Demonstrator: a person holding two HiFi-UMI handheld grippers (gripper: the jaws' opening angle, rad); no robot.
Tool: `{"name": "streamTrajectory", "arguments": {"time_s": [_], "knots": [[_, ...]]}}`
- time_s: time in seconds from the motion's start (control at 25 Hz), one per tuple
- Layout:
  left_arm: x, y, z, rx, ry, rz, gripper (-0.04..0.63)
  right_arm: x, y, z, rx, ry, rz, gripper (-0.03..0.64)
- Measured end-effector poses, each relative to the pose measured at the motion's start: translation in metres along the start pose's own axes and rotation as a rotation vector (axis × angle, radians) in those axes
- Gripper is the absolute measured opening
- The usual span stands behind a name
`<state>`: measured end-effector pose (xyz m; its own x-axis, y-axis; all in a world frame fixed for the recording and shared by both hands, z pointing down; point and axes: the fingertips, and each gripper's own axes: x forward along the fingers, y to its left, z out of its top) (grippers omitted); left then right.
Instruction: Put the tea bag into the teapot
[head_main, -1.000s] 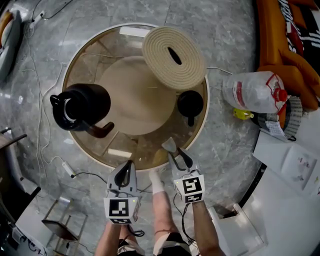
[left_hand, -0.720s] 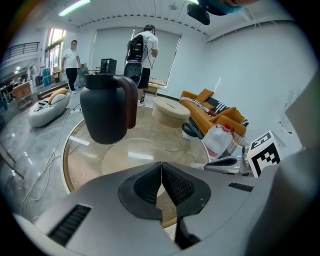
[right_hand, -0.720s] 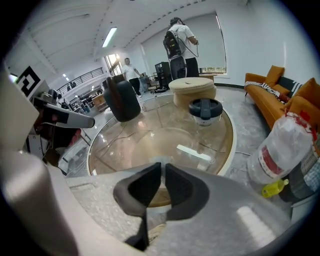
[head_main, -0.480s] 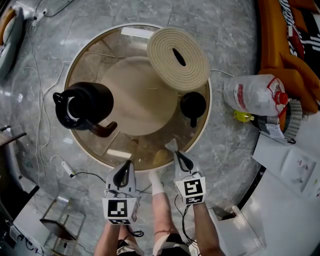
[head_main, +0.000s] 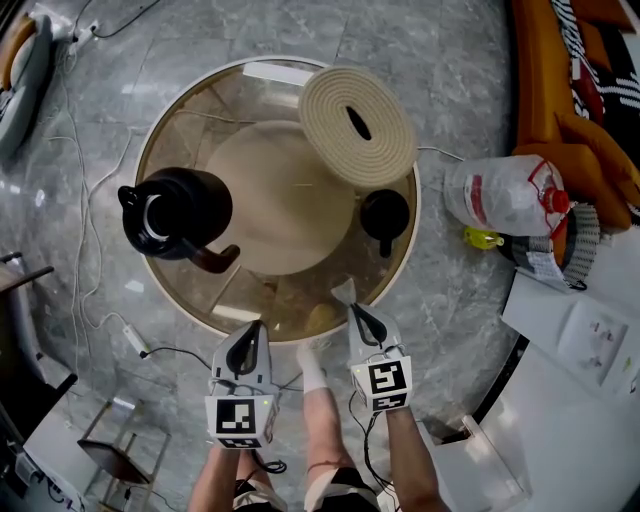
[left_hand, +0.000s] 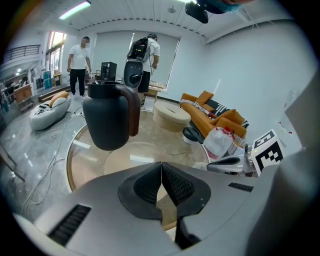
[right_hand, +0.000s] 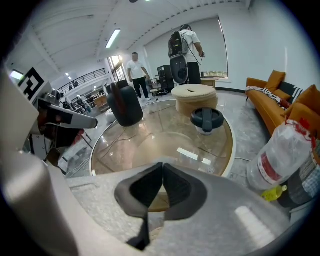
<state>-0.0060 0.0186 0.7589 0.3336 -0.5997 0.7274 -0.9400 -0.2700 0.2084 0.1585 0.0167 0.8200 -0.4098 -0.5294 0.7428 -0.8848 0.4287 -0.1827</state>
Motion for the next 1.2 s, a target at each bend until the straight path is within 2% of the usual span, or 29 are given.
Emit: {"name": "streamTrajectory", "arguments": {"time_s": [0.48, 0.72, 1.0, 1.2], "knots": [[-0.038, -0.005, 0.055, 0.019, -0.072, -0.010, 0.020, -0.044, 0.022, 0.066, -0.024, -0.101, -0.019, 0.002], [-0.064, -0.007, 0.082, 0.062, -0.113, -0.023, 0.019, -0.071, 0.042, 0.110, -0.048, -0.174, -0.021, 0.002], [-0.091, 0.006, 0.102, 0.063, -0.160, 0.005, 0.020, -0.093, 0.067, 0.152, -0.089, -0.252, -0.001, 0.002], [-0.108, 0.015, 0.115, 0.055, -0.178, 0.032, 0.020, -0.096, 0.083, 0.173, -0.114, -0.259, 0.018, 0.002]]}}
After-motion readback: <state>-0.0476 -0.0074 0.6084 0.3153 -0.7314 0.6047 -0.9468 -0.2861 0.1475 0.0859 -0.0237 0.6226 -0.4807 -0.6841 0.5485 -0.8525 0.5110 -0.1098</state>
